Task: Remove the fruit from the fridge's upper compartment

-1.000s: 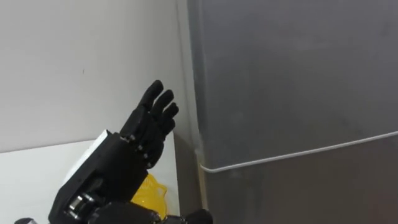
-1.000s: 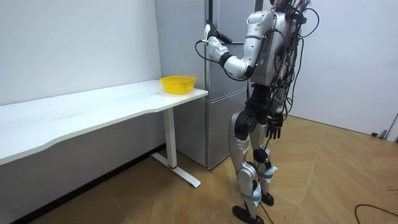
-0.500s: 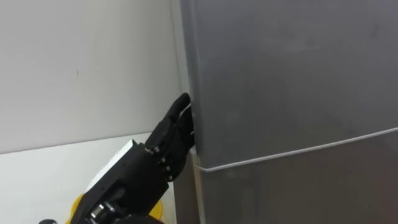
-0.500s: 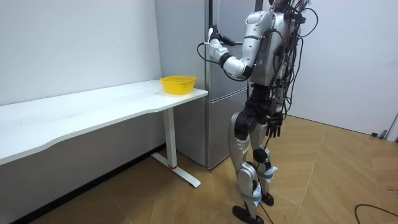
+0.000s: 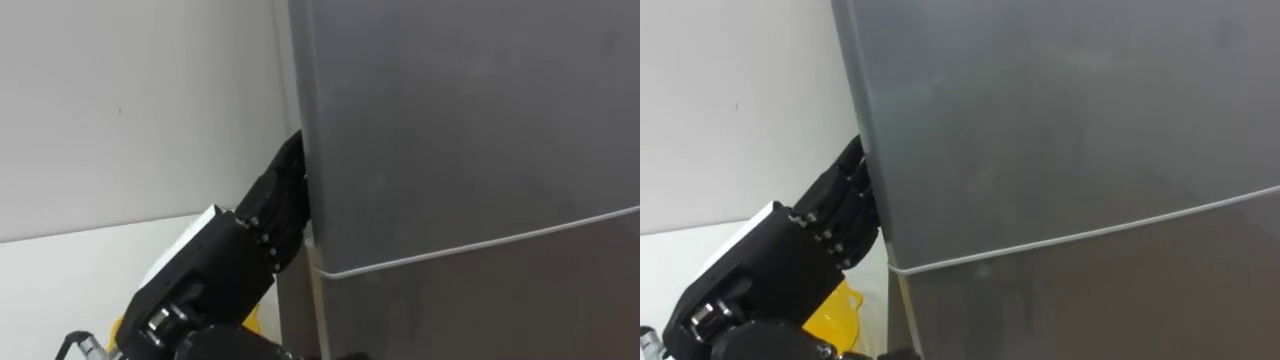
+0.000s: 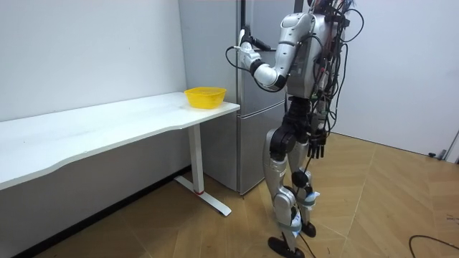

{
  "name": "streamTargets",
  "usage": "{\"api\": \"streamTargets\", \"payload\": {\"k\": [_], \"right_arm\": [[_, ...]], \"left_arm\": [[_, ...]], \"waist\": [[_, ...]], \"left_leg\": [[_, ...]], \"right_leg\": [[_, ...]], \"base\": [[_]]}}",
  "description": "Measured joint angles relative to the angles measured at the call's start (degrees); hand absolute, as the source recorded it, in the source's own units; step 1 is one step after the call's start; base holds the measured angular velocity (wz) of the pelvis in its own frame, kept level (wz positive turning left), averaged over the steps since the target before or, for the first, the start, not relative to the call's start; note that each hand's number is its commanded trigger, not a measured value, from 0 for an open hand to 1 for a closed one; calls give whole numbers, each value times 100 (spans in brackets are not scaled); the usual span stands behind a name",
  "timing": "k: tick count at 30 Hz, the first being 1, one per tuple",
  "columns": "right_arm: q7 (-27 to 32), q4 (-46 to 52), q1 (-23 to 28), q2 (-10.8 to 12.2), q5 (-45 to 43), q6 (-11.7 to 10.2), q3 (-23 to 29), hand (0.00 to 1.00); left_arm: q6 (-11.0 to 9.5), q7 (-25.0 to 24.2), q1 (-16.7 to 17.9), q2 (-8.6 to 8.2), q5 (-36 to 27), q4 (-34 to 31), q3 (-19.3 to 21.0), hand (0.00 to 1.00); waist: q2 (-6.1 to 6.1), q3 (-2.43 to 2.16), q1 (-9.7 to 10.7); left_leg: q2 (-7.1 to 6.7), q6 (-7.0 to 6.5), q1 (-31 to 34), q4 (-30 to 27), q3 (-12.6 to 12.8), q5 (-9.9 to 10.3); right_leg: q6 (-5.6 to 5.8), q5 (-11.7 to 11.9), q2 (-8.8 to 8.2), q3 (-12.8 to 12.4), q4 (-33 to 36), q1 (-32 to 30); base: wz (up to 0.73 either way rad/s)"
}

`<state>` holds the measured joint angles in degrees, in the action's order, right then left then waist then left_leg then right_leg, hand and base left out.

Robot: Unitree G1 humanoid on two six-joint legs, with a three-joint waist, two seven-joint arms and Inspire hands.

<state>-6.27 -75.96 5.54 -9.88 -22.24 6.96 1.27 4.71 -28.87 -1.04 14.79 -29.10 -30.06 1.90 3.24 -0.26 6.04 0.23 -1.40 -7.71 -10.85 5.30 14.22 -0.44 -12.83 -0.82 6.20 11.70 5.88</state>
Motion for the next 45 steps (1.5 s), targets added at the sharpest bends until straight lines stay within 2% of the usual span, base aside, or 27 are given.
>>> {"api": "streamTargets", "payload": {"k": [4,5,6,7,8,9,14,24,38,45], "right_arm": [[3,5,16,-23,-4,3,0,0],[3,9,18,-23,-5,5,0,0],[2,17,19,-21,-8,6,0,0],[-2,32,20,-20,-8,9,0,0],[-2,36,22,-21,-8,10,0,0],[-4,46,23,-21,-8,11,0,0],[-14,63,24,-21,-7,14,0,0],[-13,64,12,-24,-3,14,-2,0],[-13,67,2,-53,149,12,-4,0],[-19,67,11,-79,149,12,-2,0]], "left_arm": [[8,261,-49,43,-6,0,18,100],[8,350,-51,42,-8,0,30,91],[10,498,-62,41,-12,1,76,64],[9,546,-90,44,-26,0,116,51],[9,578,-105,43,-30,0,117,9],[9,631,-126,42,-65,0,129,0],[8,692,-209,43,-184,-23,60,0],[11,540,-212,52,-290,-203,-338,0],[17,228,-303,55,-295,-207,-449,0],[17,137,-367,54,-300,-208,-447,0]], "waist": [[-3,7,11],[1,8,13],[-5,20,15],[-12,34,17],[-9,38,18],[-16,48,19],[-10,51,39],[12,38,53],[16,33,117],[44,15,148]], "left_leg": [[4,0,0,0,0,0],[4,0,0,0,-1,0],[4,0,-1,0,-2,0],[3,0,0,0,-2,0],[2,0,-1,0,-1,0],[1,0,-2,0,0,0],[0,0,0,0,11,0],[1,0,-67,1,75,0],[11,0,-97,7,104,0],[11,0,-94,6,107,0]], "right_leg": [[-4,3,1,-1,2,16],[-4,3,2,-1,2,17],[-4,3,3,0,2,19],[-4,3,3,0,2,20],[-3,3,2,-2,2,20],[-3,3,1,-3,2,18],[-1,4,2,-12,4,12],[-1,6,19,-113,5,14],[-6,10,28,-149,1,17],[-6,10,27,-147,0,3]], "base": [[0],[0],[0],[0],[0],[0],[0],[-4],[-1],[0]]}}
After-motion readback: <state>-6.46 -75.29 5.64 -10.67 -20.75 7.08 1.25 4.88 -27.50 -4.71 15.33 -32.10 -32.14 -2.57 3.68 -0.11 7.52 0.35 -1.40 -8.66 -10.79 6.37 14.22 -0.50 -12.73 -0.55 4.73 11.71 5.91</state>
